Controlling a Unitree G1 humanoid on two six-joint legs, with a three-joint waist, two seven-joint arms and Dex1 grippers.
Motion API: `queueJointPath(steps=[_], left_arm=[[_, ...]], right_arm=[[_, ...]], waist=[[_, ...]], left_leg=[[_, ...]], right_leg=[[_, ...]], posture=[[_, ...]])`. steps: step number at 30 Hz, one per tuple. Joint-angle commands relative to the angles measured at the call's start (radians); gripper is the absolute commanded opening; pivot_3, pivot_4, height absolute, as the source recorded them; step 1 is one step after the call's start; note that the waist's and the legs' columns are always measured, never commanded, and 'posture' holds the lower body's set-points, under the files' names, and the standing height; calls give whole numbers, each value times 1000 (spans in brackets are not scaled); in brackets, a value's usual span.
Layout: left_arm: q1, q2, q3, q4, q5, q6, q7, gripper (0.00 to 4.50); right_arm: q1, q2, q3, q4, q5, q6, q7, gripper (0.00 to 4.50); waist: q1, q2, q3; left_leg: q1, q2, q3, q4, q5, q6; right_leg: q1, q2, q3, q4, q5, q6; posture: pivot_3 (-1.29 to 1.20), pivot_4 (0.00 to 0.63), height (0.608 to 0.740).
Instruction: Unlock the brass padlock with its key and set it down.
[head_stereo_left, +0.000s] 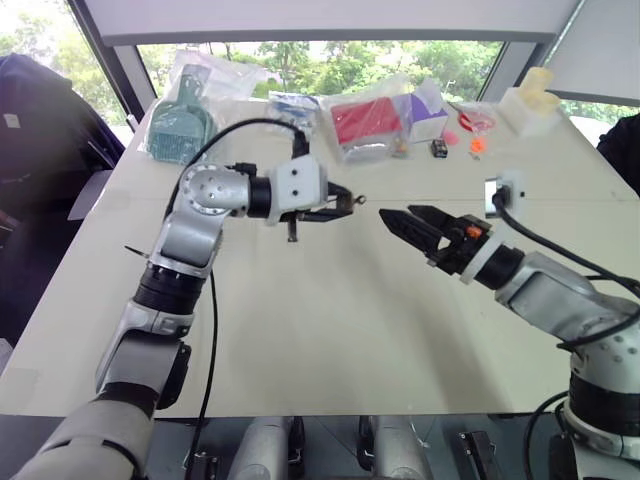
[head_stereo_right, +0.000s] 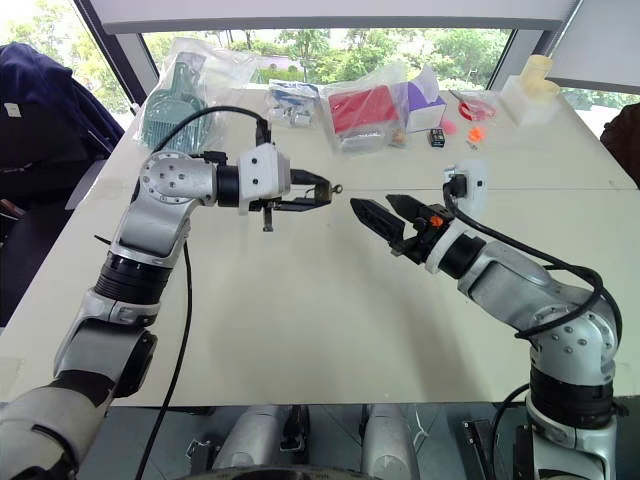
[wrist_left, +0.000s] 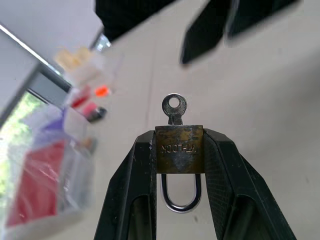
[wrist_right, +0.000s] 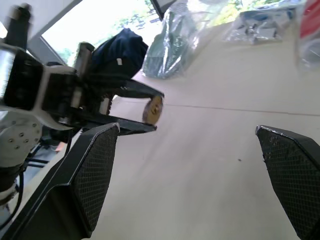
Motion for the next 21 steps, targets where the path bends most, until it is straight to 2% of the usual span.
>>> queueJointPath(steps=[1, 13, 16, 21], left_arm=[[18, 9, 11, -58, -30, 12, 39, 681], [12, 10, -12, -38, -69, -38, 50, 681], [13, 12, -15, -44, -78, -48, 47, 684], [12, 17, -17, -44, -83, -68, 50, 684]], right_arm=[[-37, 5, 14, 17, 19, -9, 14, 4500], [-94, 45, 30, 57, 38, -37, 11, 4500], [-94, 56, 36, 58, 35, -42, 13, 3578], [-99, 82, 44, 68, 37, -46, 13, 991]], waist=[[0, 0, 0], [0, 0, 0], [-1, 0, 0], [-1, 0, 0]], left_leg=[[0, 0, 0, 0, 0, 0], [0, 0, 1, 0, 3, -5], [0, 0, 1, 0, 3, -5], [0, 0, 1, 0, 3, -5]], right_leg=[[0, 0, 0, 0, 0, 0], [0, 1, 0, 0, 2, 3], [0, 1, 0, 0, 2, 3], [0, 1, 0, 0, 2, 3]], posture=[[0, 150, 735], [0, 150, 735], [0, 150, 735], [0, 150, 735]])
